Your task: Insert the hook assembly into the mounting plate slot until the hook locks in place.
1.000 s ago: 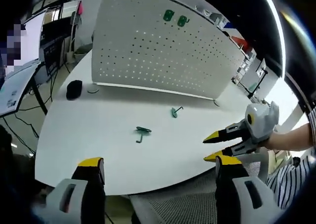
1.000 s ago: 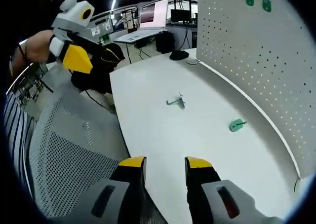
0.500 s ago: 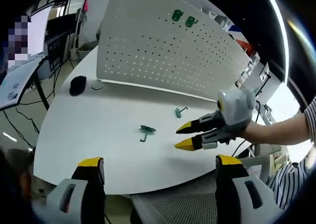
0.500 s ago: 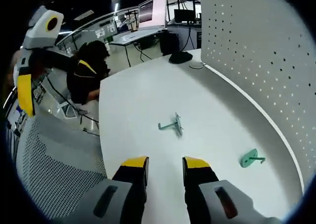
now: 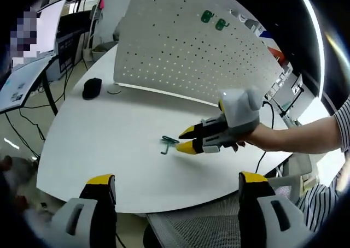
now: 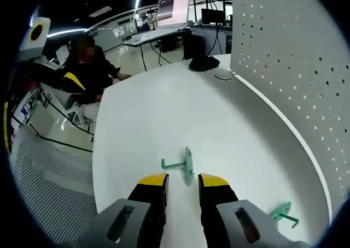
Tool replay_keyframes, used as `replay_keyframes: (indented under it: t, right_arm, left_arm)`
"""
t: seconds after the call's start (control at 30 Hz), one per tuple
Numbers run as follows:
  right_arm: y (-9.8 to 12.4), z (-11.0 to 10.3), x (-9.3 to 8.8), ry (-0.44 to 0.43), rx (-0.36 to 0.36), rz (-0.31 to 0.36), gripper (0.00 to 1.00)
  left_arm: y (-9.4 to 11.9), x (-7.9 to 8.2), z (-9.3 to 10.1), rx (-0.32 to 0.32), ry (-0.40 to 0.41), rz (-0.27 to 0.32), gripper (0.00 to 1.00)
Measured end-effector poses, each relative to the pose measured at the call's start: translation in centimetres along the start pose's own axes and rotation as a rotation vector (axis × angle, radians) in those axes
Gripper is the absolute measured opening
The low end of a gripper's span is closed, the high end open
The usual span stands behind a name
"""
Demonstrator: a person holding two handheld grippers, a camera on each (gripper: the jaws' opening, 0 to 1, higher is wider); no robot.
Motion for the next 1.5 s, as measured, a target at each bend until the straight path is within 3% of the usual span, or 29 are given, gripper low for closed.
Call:
replay_keyframes:
  t: [0.37,0.77,1.03,1.27,1.5]
  right_arm:
    - [-1.3,0.7,0.0,0.026,0.010,-0.018,0.13]
    - [-1.1,0.5,-0.3,0.096,-0.004,-0.014,0.01]
    - [0.9,0.7,0.4,0.058,-0.034,0.059,0.00]
    - [4.4,1.8,2.4,-0.076,-0.119,0.221,0.00]
    - [8.3,1.8,3.6,-0.215,-0.157,0.383,0.00]
  left_arm:
    - [0.2,-0.3,-1.5,0.030,0.038,-0.001,0.94]
    - [-0.3,0.1,-1.0,0.017,0.037,-0.003,0.94]
    - [-0.5,0.9,-0.6,0.005,0.029,0.002,0.94]
    - [-0.1,3.7,0.3,-0.034,0.043,0.089,0.90]
    - [-0.1,6.1,1.0,-0.069,0.039,0.127,0.89]
Point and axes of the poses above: the point that each gripper's makers call its tool centre point, and the gripper's own axes: y roughly backward along the fingers, z roughly to its right, x roughly out of its top, the point moved 6 cm from there along y, roughly backward along the fingers, and after that the axes turned 3 degrees about x, right-handed, at the moved point
